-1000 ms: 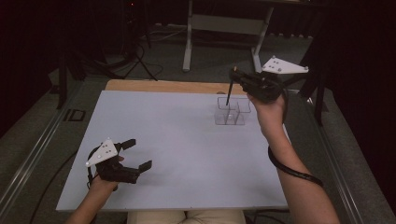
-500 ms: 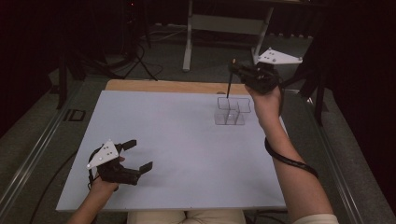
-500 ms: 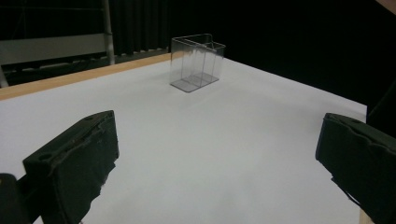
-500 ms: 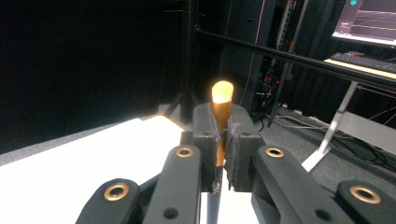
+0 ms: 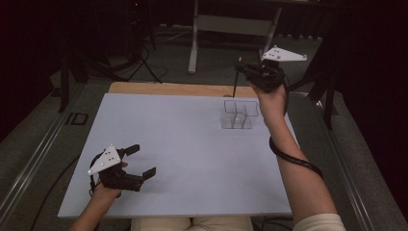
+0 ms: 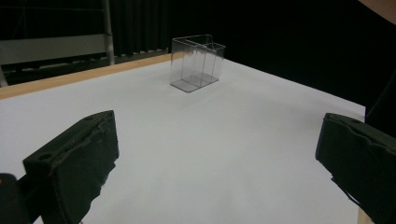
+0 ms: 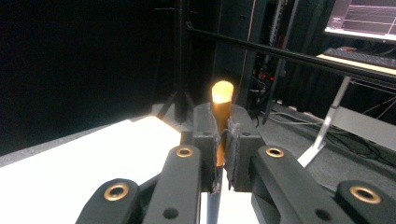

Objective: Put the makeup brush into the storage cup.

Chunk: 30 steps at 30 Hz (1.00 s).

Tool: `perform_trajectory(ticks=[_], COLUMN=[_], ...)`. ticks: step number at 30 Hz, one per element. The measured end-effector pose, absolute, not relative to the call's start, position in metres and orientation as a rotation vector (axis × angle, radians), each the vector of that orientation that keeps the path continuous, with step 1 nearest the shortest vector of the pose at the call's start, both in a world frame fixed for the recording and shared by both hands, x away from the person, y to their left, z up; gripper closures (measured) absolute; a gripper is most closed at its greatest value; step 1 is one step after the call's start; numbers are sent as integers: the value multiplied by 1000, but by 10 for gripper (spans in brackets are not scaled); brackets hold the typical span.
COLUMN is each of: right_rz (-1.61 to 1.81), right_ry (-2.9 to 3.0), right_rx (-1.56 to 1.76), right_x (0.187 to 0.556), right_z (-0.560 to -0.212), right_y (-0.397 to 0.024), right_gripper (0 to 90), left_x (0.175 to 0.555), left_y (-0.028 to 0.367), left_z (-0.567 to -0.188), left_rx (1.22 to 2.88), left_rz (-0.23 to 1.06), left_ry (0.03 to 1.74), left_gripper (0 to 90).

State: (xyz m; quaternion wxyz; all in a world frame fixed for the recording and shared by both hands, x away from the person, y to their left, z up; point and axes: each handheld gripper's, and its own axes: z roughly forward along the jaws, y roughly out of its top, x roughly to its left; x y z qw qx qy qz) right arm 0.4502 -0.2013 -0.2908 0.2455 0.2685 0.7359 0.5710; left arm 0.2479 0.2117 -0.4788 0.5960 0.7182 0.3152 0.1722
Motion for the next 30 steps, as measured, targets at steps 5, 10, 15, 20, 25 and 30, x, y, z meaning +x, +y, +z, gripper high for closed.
perform_trajectory(ticks=[5,10,15,20,25,30], right_rz=[1552,1531,1515,1514,1496,1489], right_ry=[1998,1992,1985,1975,1980,1981], right_rx=[753,777,808,840,866,884], right_x=[457,462,468,473,478,482], right_z=[-296,-302,-314,-323,-331,-338], right_y=[-201,-200,-201,-203,-204,-205], right_gripper=[839,839,839,839,839,839], left_x=[247,246,246,246,247,247], left_y=[212,214,213,213,213,212], left_z=[-479,-479,-480,-481,-481,-482], left_rx=[1675,1668,1668,1674,1677,1682], left_rz=[401,401,395,391,382,377], left_ry=[731,732,732,731,730,727], left_gripper=[4,4,4,4,4,4])
